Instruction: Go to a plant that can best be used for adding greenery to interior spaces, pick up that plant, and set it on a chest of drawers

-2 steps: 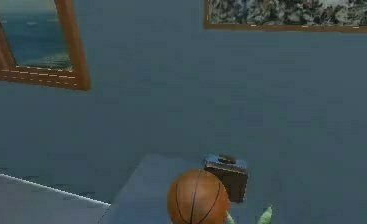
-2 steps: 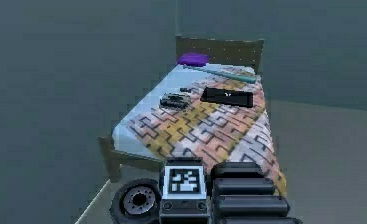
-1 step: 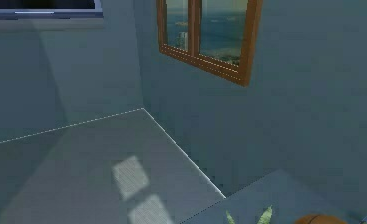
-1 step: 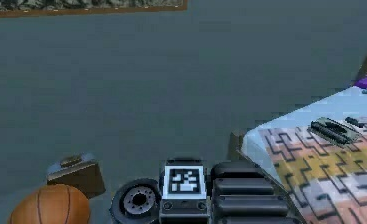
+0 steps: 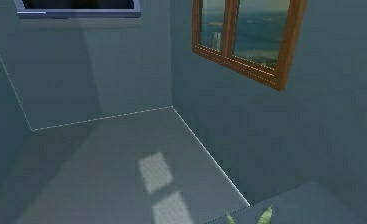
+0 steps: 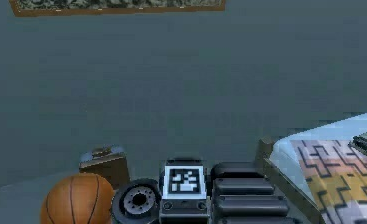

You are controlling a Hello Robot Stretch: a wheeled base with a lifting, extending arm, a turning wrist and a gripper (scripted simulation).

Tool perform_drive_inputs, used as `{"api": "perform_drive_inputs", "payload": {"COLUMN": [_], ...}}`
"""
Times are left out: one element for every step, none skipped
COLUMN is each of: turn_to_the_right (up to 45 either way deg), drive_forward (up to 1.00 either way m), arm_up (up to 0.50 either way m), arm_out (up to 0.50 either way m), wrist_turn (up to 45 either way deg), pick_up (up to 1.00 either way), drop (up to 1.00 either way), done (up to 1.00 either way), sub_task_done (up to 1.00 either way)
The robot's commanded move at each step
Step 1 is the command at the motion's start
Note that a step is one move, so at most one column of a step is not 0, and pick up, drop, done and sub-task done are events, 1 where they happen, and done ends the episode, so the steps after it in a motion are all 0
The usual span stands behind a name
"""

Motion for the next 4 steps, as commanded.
{"api": "perform_drive_inputs", "payload": {"turn_to_the_right": [0.0, 0.0, 0.0, 0.0], "drive_forward": [0.00, 0.00, 0.00, 0.00], "arm_up": [0.00, 0.00, -0.10, -0.32], "arm_out": [0.26, 0.00, 0.00, 0.00], "wrist_turn": [0.0, 39.0, 0.0, 0.0], "pick_up": [0.00, 0.00, 0.00, 0.00], "drop": [0.00, 0.00, 0.00, 0.00], "done": [0.00, 0.00, 0.00, 0.00], "sub_task_done": [0.00, 0.00, 0.00, 0.00]}}
